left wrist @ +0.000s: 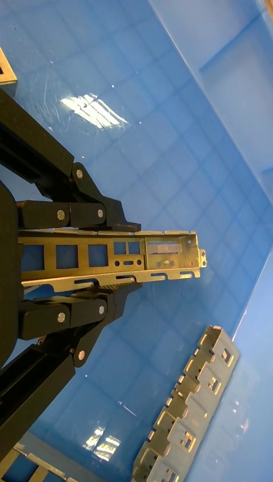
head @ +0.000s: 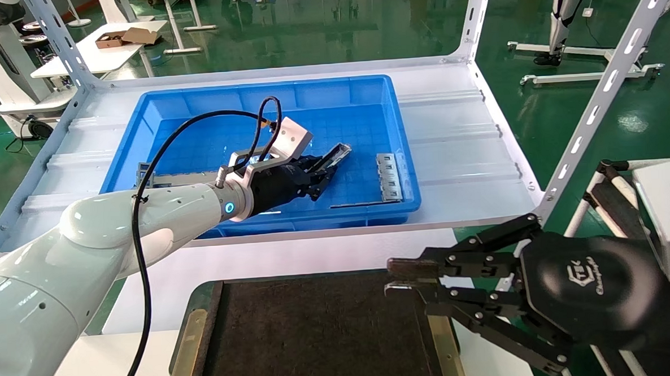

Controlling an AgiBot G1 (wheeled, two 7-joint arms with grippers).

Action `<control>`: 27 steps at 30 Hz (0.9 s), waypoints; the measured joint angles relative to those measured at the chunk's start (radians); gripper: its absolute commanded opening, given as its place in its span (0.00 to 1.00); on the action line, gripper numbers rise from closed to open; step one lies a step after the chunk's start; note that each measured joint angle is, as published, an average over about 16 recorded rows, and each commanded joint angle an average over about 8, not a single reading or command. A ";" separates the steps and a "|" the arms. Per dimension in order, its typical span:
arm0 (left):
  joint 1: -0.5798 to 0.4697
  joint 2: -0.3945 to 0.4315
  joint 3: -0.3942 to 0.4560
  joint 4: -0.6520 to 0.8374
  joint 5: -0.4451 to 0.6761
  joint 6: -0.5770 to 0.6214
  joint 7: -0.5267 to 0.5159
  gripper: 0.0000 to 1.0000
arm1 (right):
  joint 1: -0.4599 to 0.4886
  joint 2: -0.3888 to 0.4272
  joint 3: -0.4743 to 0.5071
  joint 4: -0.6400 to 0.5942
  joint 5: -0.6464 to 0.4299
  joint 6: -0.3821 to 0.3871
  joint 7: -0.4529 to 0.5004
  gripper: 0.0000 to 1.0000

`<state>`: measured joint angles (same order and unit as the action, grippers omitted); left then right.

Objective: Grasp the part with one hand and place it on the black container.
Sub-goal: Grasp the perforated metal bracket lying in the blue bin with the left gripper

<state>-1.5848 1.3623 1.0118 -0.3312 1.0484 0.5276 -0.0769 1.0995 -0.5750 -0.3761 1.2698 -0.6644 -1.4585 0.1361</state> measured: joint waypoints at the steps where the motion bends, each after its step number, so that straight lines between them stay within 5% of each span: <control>1: 0.000 0.000 0.002 0.000 -0.006 -0.001 0.002 0.00 | 0.000 0.000 0.000 0.000 0.000 0.000 0.000 0.00; 14: -0.011 -0.054 -0.032 -0.025 -0.122 0.104 0.084 0.00 | 0.000 0.000 0.000 0.000 0.000 0.000 0.000 0.00; 27: 0.056 -0.292 -0.135 -0.258 -0.275 0.386 0.184 0.00 | 0.000 0.000 0.000 0.000 0.000 0.000 0.000 0.00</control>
<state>-1.5286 1.0705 0.8771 -0.5892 0.7734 0.9135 0.1067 1.0996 -0.5749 -0.3763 1.2698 -0.6642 -1.4584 0.1360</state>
